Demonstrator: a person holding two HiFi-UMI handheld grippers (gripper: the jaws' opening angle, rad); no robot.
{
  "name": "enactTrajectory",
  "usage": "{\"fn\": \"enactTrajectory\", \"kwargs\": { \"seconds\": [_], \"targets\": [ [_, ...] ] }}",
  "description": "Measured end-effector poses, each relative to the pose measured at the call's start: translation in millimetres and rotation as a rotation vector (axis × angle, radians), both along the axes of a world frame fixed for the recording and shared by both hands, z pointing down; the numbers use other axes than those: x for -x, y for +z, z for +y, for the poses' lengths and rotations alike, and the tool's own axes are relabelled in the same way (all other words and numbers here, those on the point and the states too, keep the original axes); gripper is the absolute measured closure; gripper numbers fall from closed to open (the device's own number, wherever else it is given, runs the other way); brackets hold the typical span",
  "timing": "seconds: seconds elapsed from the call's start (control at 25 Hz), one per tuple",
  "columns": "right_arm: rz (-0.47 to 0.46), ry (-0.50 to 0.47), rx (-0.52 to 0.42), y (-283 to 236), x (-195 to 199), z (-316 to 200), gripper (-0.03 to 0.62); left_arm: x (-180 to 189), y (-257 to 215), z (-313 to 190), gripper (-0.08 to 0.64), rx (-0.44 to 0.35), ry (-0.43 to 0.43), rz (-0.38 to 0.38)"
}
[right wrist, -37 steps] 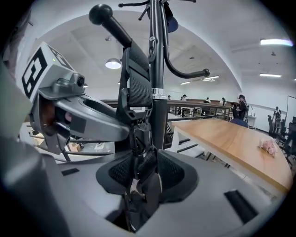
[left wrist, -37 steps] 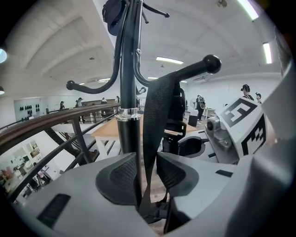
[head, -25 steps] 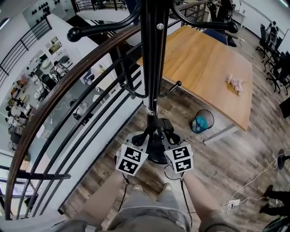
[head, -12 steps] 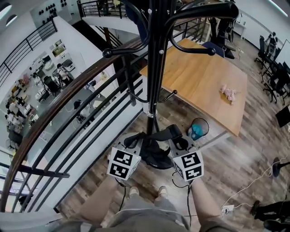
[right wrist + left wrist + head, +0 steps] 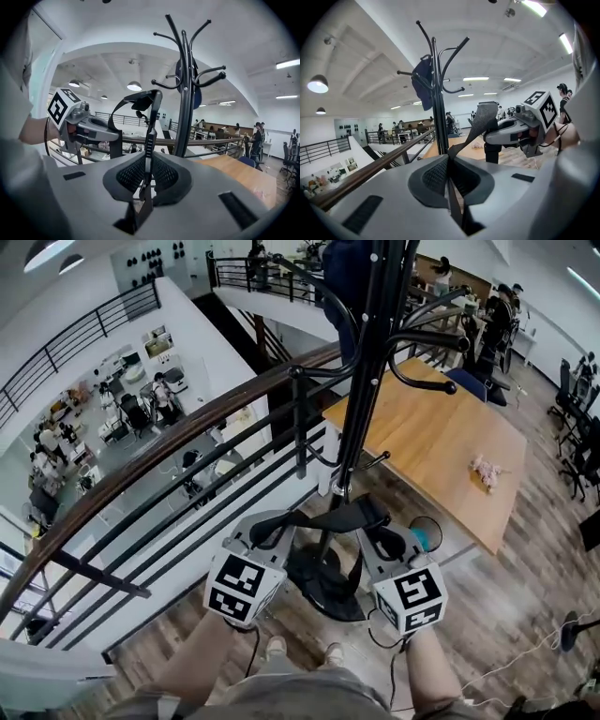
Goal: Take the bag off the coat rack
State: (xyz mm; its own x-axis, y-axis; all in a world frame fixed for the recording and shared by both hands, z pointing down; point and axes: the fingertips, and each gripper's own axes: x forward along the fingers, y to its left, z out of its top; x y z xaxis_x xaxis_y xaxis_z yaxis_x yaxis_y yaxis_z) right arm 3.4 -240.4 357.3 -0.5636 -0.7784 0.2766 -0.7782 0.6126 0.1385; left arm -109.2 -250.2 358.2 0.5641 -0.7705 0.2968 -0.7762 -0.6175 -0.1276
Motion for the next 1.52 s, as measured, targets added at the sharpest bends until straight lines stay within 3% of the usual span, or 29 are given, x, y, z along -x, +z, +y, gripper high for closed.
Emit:
{"fn": "enactTrajectory", "kwargs": {
  "seconds": [0.32, 0.6, 1.12, 1.52],
  "targets": [
    [-0.047, -0.190, -0.078, -43.2, 61.2, 10.6, 0.540, 61.4, -52.4, 29.7, 0.543, -0.100, -0.127, -0.016],
    [-0.074, -0.423, -0.091, -55.3, 132.1, 24.1, 0.540, 126.5, -67.8, 62.6, 0.543, -0.124, -0.343, 0.008],
    [-0.107, -0.812, -0.041, -32.4, 235.3, 73.4, 0.540, 210.7, -47.2, 150.7, 0.543, -0.089, -0.693, -0.023],
    [-0.076, -0.968, 0.084, -7.8, 294.9, 114.9, 0.540, 258.1, -29.7, 196.7, 0.543, -0.005, -0.860, -0.024]
  ]
}}
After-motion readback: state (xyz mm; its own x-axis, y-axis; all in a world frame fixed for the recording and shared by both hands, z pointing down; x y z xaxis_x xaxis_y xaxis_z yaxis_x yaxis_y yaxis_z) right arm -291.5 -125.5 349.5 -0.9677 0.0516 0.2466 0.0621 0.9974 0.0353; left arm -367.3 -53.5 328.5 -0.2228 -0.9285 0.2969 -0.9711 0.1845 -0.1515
